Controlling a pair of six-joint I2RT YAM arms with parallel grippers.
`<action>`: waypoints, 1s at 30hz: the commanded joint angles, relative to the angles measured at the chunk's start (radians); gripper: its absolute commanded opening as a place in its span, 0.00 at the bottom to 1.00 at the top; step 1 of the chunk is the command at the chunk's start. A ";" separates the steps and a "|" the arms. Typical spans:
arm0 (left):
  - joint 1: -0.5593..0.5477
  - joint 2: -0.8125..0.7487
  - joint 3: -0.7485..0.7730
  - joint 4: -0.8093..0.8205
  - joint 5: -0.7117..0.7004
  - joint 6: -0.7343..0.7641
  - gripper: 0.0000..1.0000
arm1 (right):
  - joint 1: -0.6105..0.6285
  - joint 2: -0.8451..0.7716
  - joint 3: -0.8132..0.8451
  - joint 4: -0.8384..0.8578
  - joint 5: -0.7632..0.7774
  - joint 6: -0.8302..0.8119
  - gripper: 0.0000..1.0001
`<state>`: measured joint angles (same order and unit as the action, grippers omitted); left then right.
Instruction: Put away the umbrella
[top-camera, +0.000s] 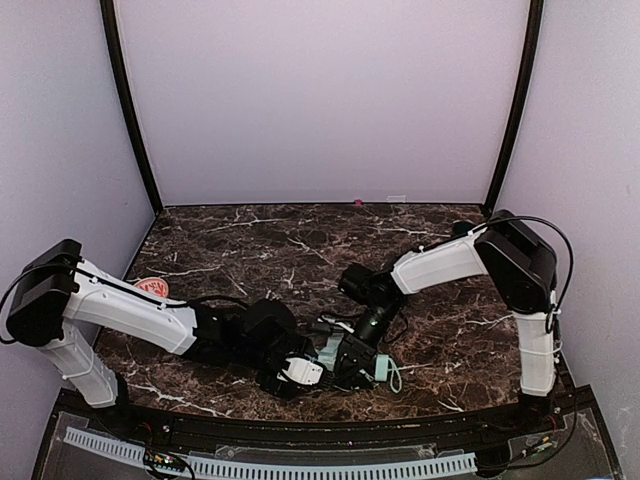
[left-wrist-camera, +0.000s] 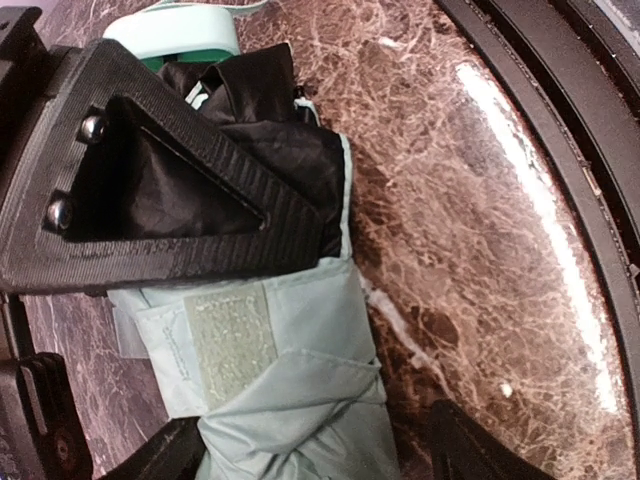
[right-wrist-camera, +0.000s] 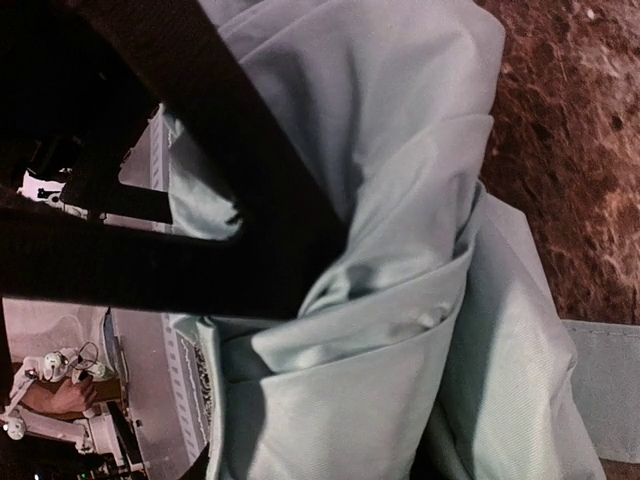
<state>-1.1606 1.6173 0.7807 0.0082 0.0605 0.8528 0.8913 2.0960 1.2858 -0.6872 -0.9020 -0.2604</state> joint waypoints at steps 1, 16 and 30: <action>0.006 0.121 0.002 -0.129 -0.090 -0.037 0.76 | 0.016 0.073 -0.007 -0.105 0.188 -0.040 0.14; 0.042 -0.277 -0.263 0.431 0.205 -0.174 0.97 | -0.006 0.023 -0.014 -0.038 0.164 -0.006 0.14; 0.062 0.090 -0.005 0.060 0.029 -0.035 0.87 | -0.008 0.031 -0.008 -0.012 0.129 0.039 0.17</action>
<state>-1.1076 1.6119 0.6590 0.2764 0.1417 0.8074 0.8726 2.0941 1.3048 -0.7059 -0.8795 -0.2577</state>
